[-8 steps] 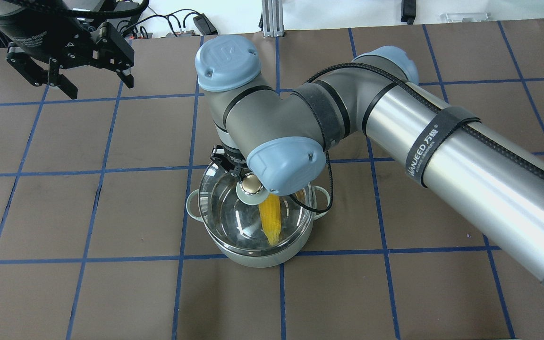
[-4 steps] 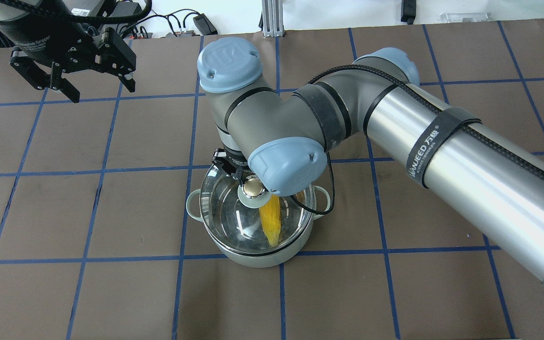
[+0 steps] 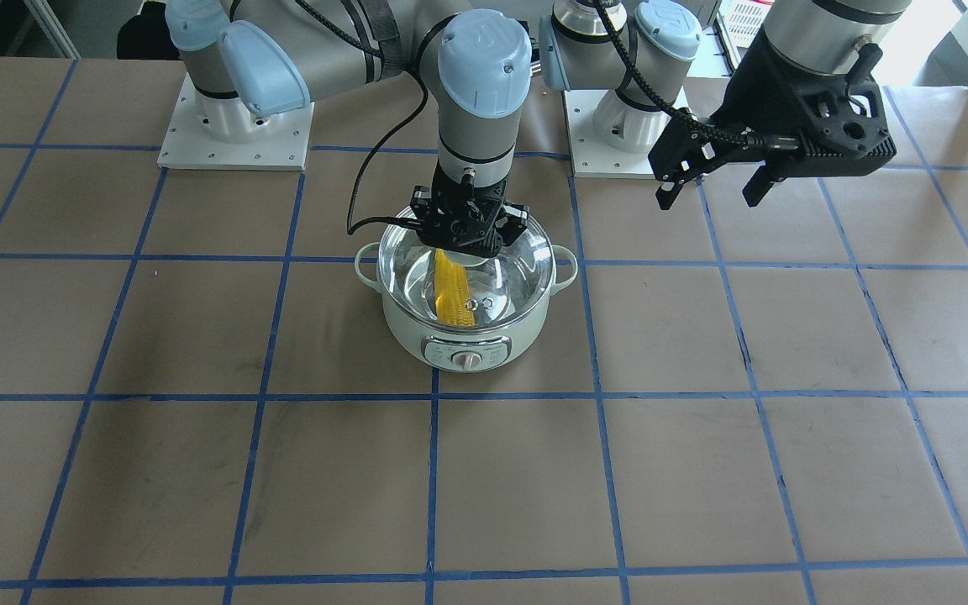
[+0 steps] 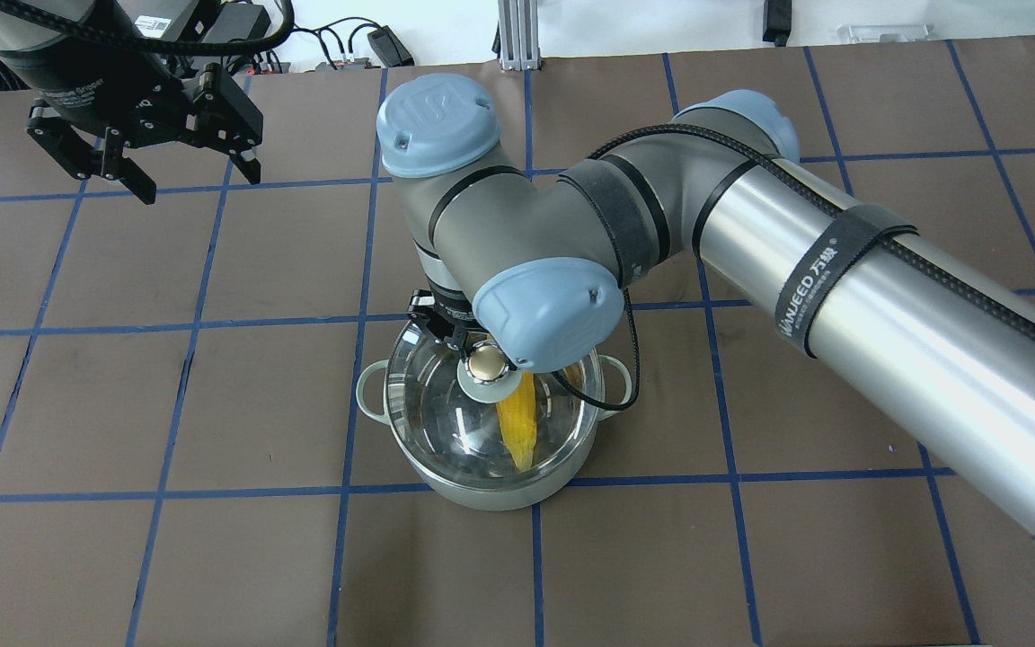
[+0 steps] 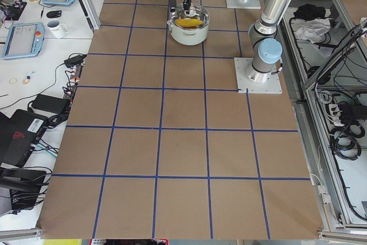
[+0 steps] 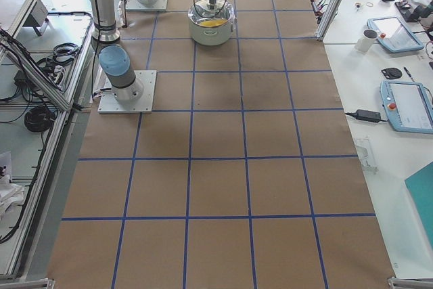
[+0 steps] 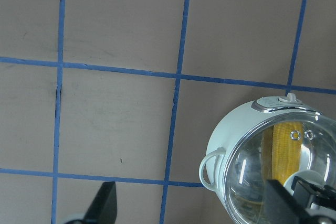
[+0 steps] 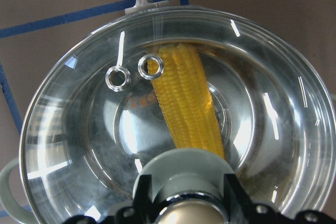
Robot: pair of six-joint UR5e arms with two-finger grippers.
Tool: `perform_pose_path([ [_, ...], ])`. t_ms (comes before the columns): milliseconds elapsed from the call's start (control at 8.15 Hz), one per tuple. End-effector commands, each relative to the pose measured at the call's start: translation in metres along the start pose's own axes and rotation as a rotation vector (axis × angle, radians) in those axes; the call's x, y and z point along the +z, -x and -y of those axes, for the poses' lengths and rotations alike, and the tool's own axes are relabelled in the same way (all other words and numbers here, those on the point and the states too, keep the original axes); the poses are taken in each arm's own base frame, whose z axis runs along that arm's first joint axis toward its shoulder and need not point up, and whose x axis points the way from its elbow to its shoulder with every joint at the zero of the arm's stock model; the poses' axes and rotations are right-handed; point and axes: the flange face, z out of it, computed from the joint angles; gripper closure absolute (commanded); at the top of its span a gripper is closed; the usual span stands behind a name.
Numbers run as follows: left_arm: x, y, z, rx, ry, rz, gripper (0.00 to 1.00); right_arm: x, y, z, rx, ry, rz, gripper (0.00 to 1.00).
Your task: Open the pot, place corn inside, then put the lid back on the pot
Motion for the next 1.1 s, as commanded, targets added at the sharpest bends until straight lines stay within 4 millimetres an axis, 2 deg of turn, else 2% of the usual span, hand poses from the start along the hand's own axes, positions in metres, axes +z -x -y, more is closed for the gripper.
perform_pose_path([
  [0,0.0,0.0,0.0,-0.003,0.001,0.001,0.0,0.002,0.001,0.0,-0.001,0.01,0.001,0.6],
  [368,0.0,0.0,0.0,-0.003,0.001,-0.001,0.0,0.004,0.001,0.002,-0.003,0.004,-0.001,0.57],
  [491,0.0,0.0,0.0,-0.003,0.001,-0.002,0.0,0.003,0.001,0.002,-0.002,-0.002,-0.001,0.48],
  [613,0.0,-0.001,0.0,-0.005,0.001,-0.005,0.0,0.002,0.001,0.001,-0.003,-0.002,-0.001,0.17],
  [736,0.001,0.0,0.001,-0.003,0.003,-0.004,0.0,-0.002,0.0,0.001,-0.014,-0.01,0.007,0.0],
  [858,0.002,0.0,0.001,-0.003,0.004,-0.004,0.0,-0.005,-0.001,0.001,-0.034,-0.015,0.009,0.0],
  [981,0.002,0.0,0.001,-0.003,0.004,-0.002,0.0,-0.023,-0.009,0.003,-0.074,-0.052,0.026,0.0],
])
